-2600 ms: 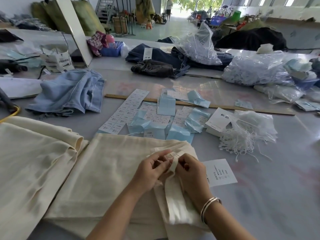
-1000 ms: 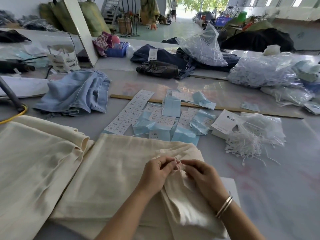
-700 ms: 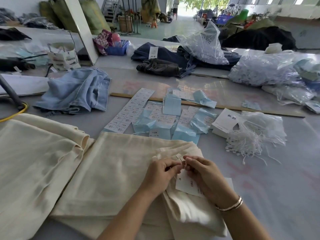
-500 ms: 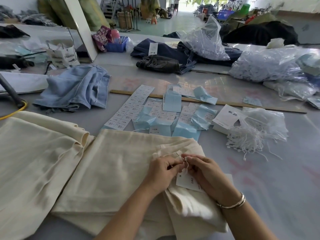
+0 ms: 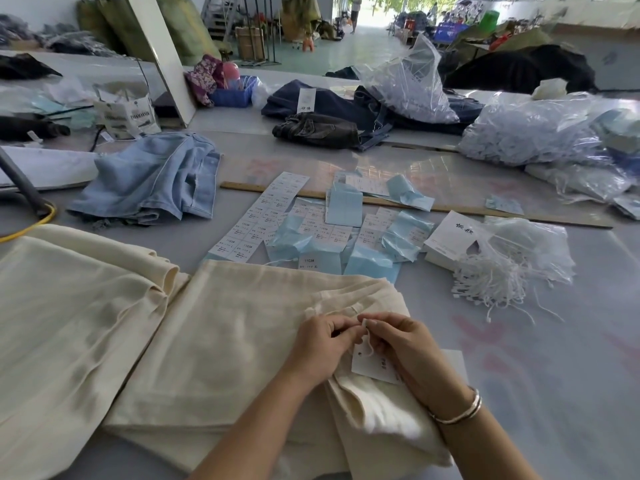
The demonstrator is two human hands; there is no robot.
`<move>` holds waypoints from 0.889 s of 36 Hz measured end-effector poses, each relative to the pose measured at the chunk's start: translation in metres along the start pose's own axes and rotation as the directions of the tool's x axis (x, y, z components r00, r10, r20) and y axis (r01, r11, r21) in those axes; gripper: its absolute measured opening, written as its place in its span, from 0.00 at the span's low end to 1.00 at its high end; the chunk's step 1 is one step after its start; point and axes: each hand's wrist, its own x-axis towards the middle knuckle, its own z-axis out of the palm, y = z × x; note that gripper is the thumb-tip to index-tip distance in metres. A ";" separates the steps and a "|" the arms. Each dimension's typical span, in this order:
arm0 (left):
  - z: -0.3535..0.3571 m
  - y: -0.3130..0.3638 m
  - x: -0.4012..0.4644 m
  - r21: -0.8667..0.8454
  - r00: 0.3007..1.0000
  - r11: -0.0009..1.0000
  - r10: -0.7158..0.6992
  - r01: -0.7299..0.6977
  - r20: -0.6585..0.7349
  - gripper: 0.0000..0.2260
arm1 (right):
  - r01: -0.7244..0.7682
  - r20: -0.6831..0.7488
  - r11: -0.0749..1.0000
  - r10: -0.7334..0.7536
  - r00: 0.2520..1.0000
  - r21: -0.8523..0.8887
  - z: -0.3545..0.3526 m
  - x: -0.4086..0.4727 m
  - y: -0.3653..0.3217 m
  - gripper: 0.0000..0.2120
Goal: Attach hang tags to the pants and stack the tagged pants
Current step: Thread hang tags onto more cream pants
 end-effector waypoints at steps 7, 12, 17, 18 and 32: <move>-0.005 0.001 -0.002 0.002 0.999 1.000 0.020 -0.020 0.038 0.07 | 0.023 -0.026 0.999 -0.024 0.999 -0.034 0.004 0.000 0.001 0.05; -0.001 0.002 -0.004 0.040 1.000 0.999 0.019 -0.018 -0.014 0.07 | 0.044 -0.042 0.997 -0.047 0.998 -0.066 0.004 0.001 0.003 0.05; 0.002 0.003 -0.003 0.096 0.998 0.995 0.035 -0.029 -0.060 0.07 | 0.105 -0.056 0.979 -0.116 0.992 -0.175 0.005 0.001 0.006 0.06; 0.002 0.003 -0.004 0.110 0.997 0.993 0.039 -0.031 -0.067 0.07 | 0.113 -0.059 0.975 -0.126 0.990 -0.189 0.006 0.001 0.006 0.06; 0.000 0.011 -0.011 0.158 0.987 0.987 0.062 -0.039 -0.147 0.08 | 0.160 -0.157 0.937 -0.217 0.963 -0.310 0.007 0.000 0.009 0.06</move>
